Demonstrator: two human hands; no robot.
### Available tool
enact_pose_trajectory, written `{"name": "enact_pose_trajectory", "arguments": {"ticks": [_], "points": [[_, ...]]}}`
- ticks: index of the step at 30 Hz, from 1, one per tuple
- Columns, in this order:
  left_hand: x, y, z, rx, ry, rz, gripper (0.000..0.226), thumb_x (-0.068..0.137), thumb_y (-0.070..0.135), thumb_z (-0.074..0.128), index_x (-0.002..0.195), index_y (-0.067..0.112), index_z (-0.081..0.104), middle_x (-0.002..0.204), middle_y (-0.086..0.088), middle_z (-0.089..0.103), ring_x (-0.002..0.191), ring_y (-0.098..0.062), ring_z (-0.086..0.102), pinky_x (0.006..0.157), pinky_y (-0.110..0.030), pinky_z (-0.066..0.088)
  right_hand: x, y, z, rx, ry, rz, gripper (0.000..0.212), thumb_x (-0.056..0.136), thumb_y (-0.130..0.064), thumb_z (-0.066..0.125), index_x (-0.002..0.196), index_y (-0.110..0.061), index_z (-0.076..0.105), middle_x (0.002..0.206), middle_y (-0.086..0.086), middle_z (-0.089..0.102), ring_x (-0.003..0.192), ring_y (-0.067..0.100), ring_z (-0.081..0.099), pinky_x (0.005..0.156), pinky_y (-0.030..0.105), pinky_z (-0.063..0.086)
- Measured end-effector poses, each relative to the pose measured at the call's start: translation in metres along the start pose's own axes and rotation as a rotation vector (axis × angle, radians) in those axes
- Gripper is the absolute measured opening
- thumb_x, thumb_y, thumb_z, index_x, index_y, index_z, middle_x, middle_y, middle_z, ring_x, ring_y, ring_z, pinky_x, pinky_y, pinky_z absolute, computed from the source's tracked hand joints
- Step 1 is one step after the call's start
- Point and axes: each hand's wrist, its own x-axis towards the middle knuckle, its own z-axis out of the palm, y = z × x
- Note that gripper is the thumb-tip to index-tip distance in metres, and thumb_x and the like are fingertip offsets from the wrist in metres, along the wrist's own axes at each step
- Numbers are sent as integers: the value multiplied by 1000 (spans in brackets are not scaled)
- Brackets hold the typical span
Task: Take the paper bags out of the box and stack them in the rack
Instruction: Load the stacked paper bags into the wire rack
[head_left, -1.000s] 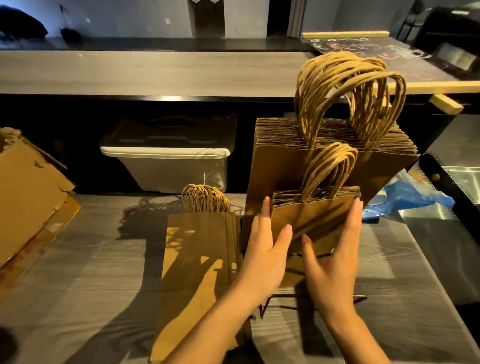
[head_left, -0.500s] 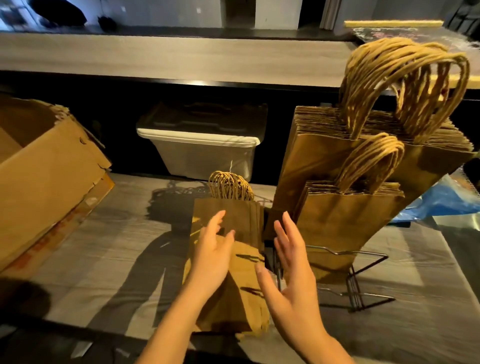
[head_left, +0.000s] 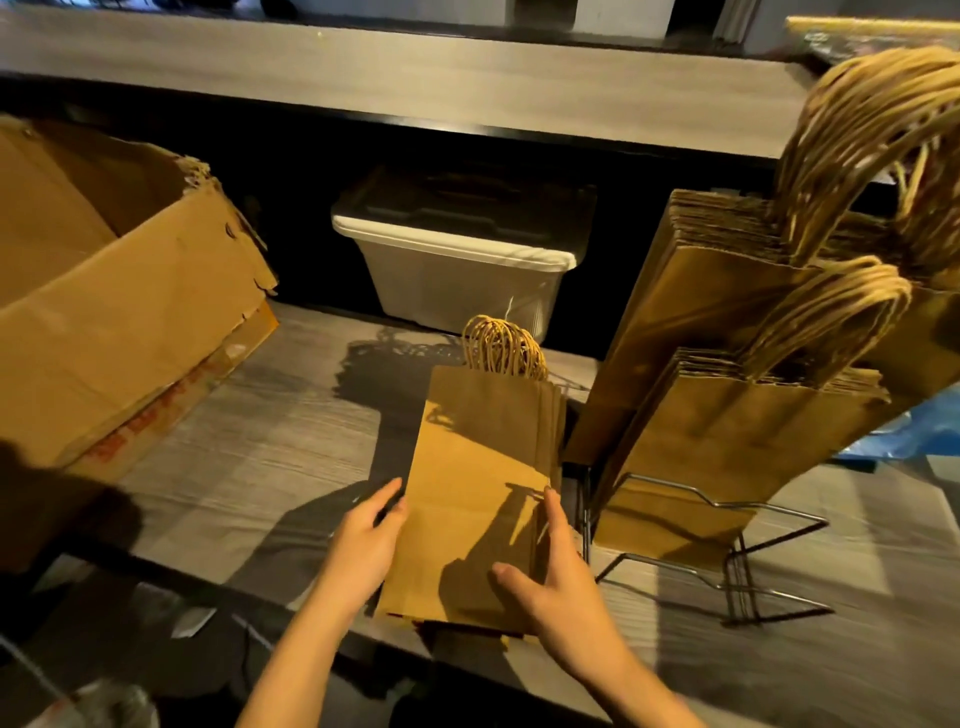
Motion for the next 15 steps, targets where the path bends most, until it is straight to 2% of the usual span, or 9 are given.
{"name": "enact_pose_trajectory", "arguments": {"ticks": [3, 5, 7, 10, 12, 15], "points": [[-3, -3, 7, 28, -6, 5, 42, 98, 22, 46, 140, 16, 44, 144, 0, 43, 132, -17, 40, 98, -25, 35, -1, 4, 2, 3, -22, 29, 96, 87, -20, 66, 149, -24, -7, 157, -8, 10, 143, 10, 17, 118, 27, 15], [-4, -3, 12, 46, 12, 29, 41, 98, 20, 47, 138, 14, 47, 144, 0, 44, 132, -16, 41, 100, -26, 36, -2, 4, 3, -6, -30, 34, 96, 87, -21, 67, 150, -23, -6, 157, -8, 12, 143, 10, 19, 118, 30, 18], [-7, -1, 15, 54, 31, 41, 39, 97, 20, 49, 135, 15, 50, 140, 1, 48, 130, -17, 43, 102, -29, 36, -2, 4, 2, 25, -25, 56, 93, 87, -19, 66, 150, -22, -1, 153, -9, 22, 137, 9, 28, 114, 23, 23], [-11, 4, 18, 67, 52, 64, 39, 96, 21, 51, 134, 17, 51, 134, 0, 54, 124, -18, 49, 102, -36, 41, -2, 1, -1, 91, -19, 84, 85, 88, -13, 65, 150, -21, 7, 127, -21, 38, 121, 3, 38, 98, 11, 28], [-14, 7, 18, 96, 51, 102, 39, 96, 22, 52, 135, 18, 50, 131, 2, 55, 122, -17, 50, 101, -36, 43, -1, 2, -2, 117, -15, 98, 83, 88, -12, 65, 149, -23, 10, 120, -22, 39, 121, 4, 40, 98, 13, 29], [-18, 10, 18, 158, 51, 161, 38, 95, 24, 52, 133, 23, 50, 125, 8, 55, 120, -14, 51, 97, -32, 44, 0, 3, -1, 128, -26, 112, 83, 88, -15, 65, 149, -24, 10, 126, -16, 34, 122, 5, 36, 104, 19, 29]]}}
